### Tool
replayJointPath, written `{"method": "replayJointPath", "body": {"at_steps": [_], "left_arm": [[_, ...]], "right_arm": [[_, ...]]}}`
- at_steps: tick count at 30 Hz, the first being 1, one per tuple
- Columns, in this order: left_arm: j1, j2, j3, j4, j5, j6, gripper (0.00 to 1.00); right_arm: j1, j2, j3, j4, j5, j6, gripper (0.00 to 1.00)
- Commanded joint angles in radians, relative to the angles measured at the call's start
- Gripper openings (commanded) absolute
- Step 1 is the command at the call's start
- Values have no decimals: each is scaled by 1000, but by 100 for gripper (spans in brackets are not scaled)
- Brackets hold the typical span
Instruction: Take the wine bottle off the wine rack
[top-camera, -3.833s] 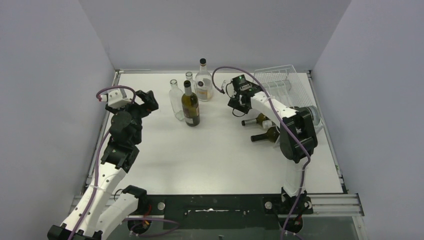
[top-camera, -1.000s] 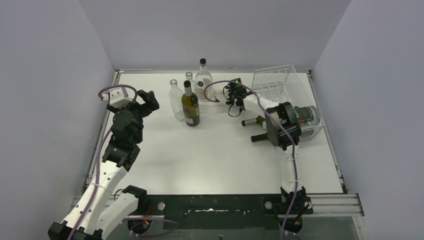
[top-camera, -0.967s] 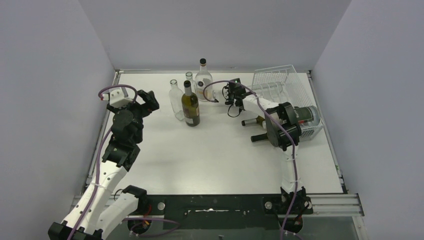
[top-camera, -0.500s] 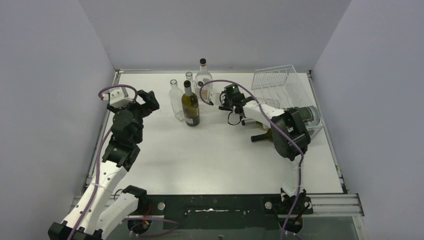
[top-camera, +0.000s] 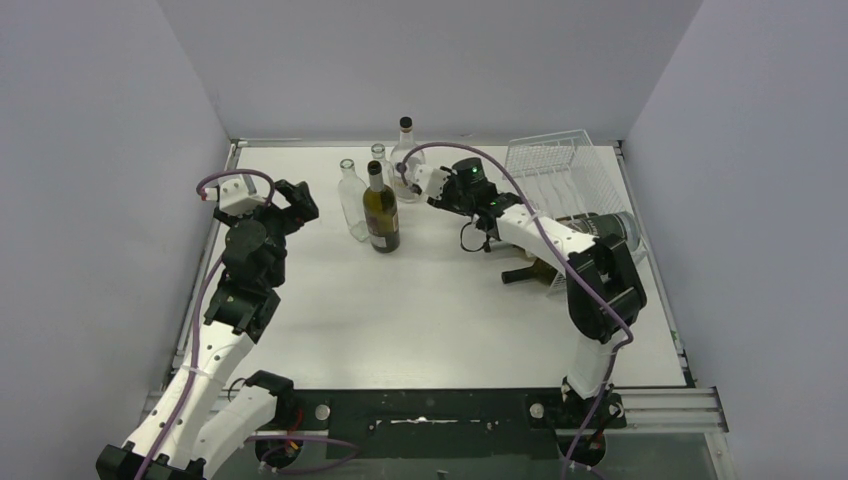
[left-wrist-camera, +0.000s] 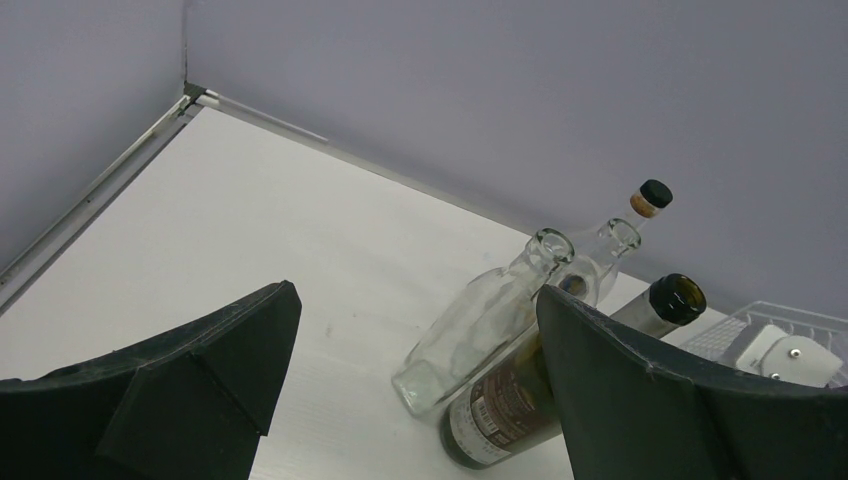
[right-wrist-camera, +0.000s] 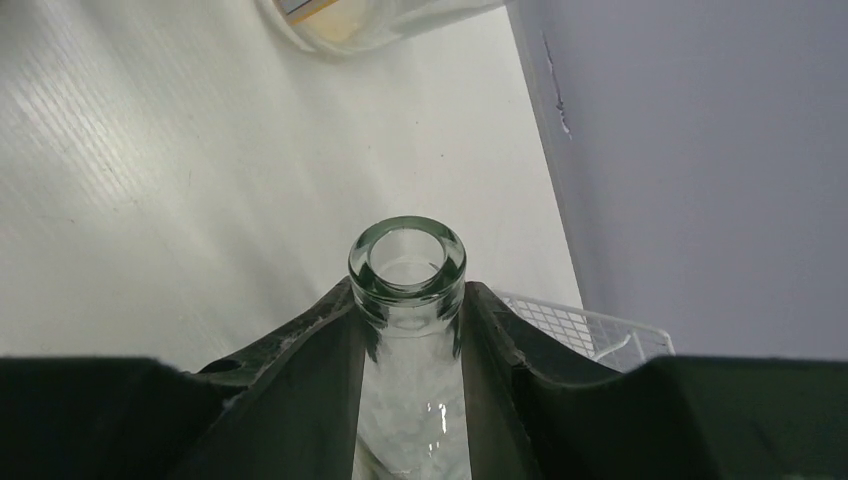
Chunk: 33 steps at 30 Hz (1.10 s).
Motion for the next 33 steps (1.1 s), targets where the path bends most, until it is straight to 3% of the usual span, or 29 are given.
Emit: {"method": "replayJointPath", "body": {"at_steps": [1,15,33], "left_arm": [[-2,-17,10,60,15,-2,91],[-2,-16,8,61,16,-3,91],[-2,-16,9,62,22,-3,91]], "right_arm": [[-1,-98,14,93,-62,108,10],[-27,-140,108,161,-246,356,4],[-93,-39,180,451,-597,723,5]]}}
